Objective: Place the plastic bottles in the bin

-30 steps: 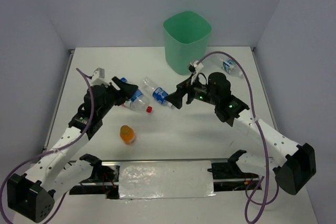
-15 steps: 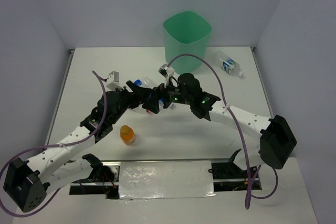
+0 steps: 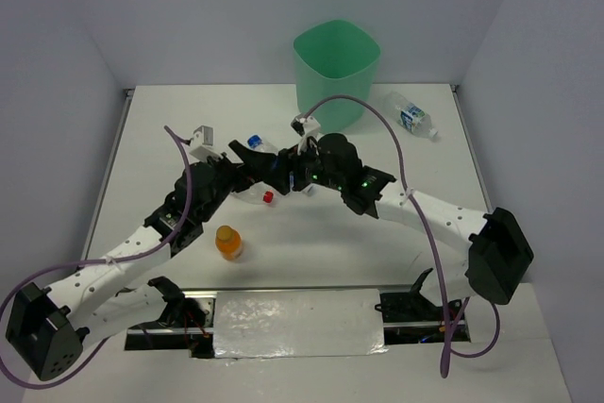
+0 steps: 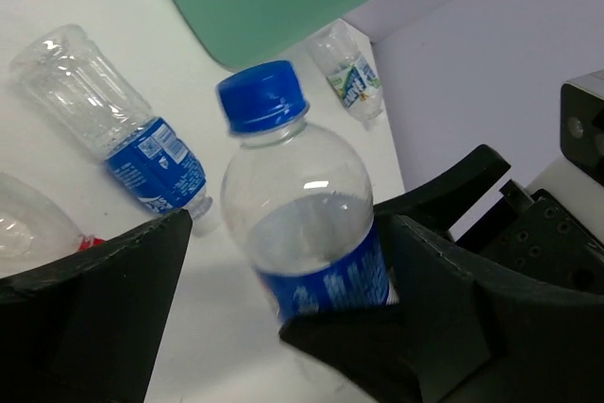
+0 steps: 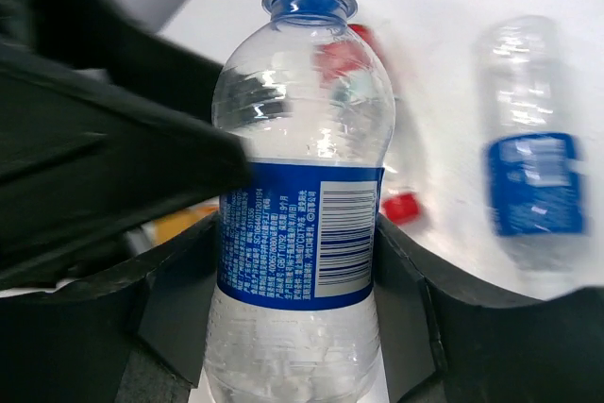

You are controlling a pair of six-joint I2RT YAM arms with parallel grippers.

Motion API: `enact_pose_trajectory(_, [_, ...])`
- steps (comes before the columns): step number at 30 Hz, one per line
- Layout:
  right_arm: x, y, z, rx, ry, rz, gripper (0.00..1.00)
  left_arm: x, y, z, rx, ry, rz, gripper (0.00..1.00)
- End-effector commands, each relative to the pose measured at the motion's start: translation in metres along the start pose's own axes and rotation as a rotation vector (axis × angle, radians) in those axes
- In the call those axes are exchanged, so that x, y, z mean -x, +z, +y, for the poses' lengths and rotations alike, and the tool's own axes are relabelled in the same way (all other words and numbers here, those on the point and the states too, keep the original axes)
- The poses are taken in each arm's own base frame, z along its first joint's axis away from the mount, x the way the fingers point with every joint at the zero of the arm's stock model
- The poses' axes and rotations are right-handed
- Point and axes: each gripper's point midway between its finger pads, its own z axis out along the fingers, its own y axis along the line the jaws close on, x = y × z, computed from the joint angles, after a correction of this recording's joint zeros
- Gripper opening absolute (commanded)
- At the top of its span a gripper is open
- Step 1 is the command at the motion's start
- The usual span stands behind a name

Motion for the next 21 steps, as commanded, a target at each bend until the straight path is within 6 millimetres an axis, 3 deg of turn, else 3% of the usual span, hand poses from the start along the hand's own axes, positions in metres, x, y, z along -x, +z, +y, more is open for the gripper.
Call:
enact_pose_trajectory(1, [0.045,-0.019,-0.024,-0.152,-0.057,-0.105,0.33,0.036,-0.004,-0.025,-0.011,0.054,-0.088,0.99])
enact_pose_trajectory(5, [0.076,-0.04,-0.068,-0.314,-0.036,-0.13,0.32,0.062,-0.009,0.003,0.224,0.134,-0.137,0.99])
enact_pose_trajectory(6, [0.099,-0.051,-0.089,-0.355,-0.016,-0.168,0.32,0.073,-0.012,0.013,0.289,0.141,-0.175,0.99])
enact_pose_trajectory(7, [0.107,-0.053,-0.095,-0.345,-0.007,-0.173,0.32,0.077,-0.015,0.018,0.318,0.154,-0.176,0.99])
enact_pose_trajectory(8, [0.125,-0.056,-0.087,-0.271,-0.015,-0.192,0.32,0.082,-0.017,0.022,0.328,0.168,-0.183,0.99])
enact_pose_trajectory(11, [0.156,-0.062,-0.118,-0.307,-0.032,-0.219,0.32,0.092,-0.019,0.047,0.377,0.159,-0.198,0.99])
enact_pose_trajectory(12, [0.181,-0.068,-0.118,-0.327,-0.056,-0.249,0.32,0.101,-0.02,0.063,0.413,0.156,-0.213,0.99])
enact_pose_trajectory(13, [0.193,-0.072,-0.131,-0.362,-0.075,-0.256,0.32,0.095,-0.018,0.073,0.41,0.158,-0.174,0.99])
enact_pose_trajectory(14, [0.215,-0.067,-0.137,-0.372,-0.094,-0.278,0.33,0.095,-0.018,0.083,0.427,0.169,-0.163,0.99])
enact_pose_trajectory(15, [0.221,-0.065,-0.145,-0.394,-0.104,-0.267,0.34,0.099,-0.02,0.099,0.465,0.166,-0.166,0.99])
enact_pose_trajectory(19, [0.263,-0.049,-0.192,-0.544,-0.164,-0.288,0.37,0.101,-0.026,0.129,0.547,0.175,-0.163,0.99])
enact_pose_trajectory(20, [0.289,-0.056,-0.193,-0.568,-0.18,-0.337,0.41,0.103,-0.027,0.132,0.547,0.181,-0.16,0.99])
enact_pose_trajectory(21, [0.279,-0.036,-0.219,-0.599,-0.165,-0.298,0.42,0.102,-0.027,0.133,0.544,0.186,-0.154,0.99])
